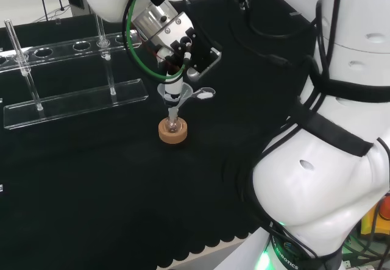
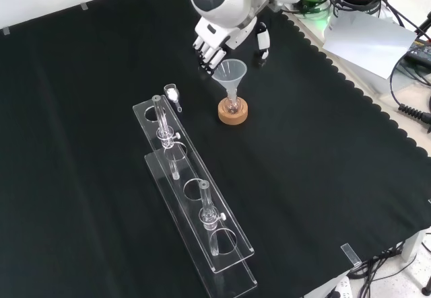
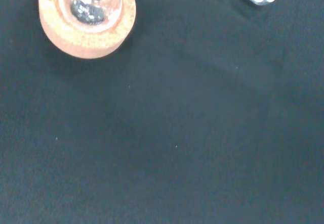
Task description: Place the funnel on the round-bottom flask.
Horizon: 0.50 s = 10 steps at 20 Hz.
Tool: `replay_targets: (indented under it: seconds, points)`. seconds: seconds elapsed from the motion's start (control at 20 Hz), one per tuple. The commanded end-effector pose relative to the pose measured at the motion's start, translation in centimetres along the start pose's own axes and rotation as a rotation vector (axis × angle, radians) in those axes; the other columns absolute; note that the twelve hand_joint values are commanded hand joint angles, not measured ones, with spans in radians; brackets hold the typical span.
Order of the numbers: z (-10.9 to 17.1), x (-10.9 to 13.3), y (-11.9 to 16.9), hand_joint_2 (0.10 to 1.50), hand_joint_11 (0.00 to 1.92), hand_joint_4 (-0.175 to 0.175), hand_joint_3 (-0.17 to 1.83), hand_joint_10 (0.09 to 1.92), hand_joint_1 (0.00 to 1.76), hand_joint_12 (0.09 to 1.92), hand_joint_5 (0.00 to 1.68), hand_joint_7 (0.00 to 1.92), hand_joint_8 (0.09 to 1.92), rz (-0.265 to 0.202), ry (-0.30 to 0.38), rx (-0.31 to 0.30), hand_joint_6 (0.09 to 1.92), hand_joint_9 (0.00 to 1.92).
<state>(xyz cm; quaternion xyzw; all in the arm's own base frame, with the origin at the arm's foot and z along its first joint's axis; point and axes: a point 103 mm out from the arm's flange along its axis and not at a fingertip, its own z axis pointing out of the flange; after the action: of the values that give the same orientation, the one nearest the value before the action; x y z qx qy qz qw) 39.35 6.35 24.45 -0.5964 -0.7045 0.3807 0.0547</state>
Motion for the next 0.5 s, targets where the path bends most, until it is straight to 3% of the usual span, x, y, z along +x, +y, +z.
replay_targets:
  seconds: [0.05,0.5]
  points:
    - [-1.1,-2.0,-1.9,0.59,0.25,-0.07,0.52,0.67,0.64,1.4,0.19,0.01,0.68,0.024,0.047,-0.107,0.09,0.43]
    - [-0.5,-5.5,-2.4,0.63,0.3,-0.068,0.49,0.66,0.63,1.38,0.27,0.15,0.69,0.045,0.156,-0.171,0.09,0.52]
